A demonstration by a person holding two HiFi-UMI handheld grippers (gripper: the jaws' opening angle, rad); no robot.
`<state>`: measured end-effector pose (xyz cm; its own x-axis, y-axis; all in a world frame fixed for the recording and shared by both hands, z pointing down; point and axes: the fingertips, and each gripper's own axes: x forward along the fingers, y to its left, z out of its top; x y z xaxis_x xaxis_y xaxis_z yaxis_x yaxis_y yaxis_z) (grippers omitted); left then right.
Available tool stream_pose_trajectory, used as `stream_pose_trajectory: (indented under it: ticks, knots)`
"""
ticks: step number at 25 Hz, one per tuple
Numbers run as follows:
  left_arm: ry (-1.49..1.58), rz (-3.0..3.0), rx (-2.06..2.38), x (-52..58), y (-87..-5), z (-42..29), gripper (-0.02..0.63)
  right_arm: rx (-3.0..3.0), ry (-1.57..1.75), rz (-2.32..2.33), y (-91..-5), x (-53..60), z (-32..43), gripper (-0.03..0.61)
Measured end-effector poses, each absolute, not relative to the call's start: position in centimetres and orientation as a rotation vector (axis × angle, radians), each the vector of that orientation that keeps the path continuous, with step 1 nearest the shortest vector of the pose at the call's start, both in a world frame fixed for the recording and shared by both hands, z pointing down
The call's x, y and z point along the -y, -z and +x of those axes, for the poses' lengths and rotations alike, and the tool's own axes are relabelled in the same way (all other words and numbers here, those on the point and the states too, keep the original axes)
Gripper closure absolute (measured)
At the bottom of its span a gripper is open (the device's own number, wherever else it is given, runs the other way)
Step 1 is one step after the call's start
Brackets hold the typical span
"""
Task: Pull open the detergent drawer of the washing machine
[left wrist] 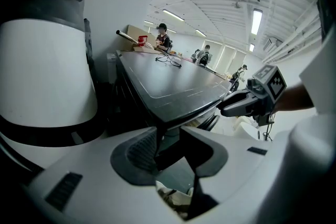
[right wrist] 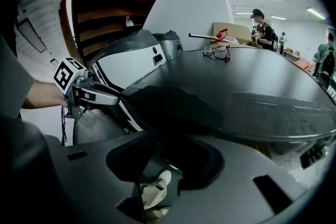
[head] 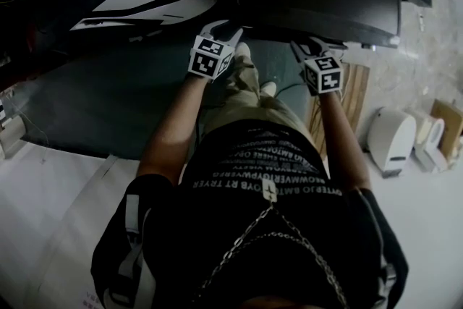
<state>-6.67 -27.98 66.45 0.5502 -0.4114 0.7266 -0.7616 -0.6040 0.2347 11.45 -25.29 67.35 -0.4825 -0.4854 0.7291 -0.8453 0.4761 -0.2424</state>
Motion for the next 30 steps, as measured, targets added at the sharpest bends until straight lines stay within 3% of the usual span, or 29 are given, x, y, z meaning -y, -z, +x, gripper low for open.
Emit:
stream_pose_trajectory:
  ticks: [26,30]
  knots:
    - [-0.941,2.249,0.937,26.0,-66.3,-6.0,0.489,2.142,-0.766,1.014,-67.5,24.4,11.8,0.449]
    - [-0.935,2.211,0.949,25.6,-66.3,-6.1,0.497,2.118,-0.785,1.025,-67.1,23.9,12.0,0.495]
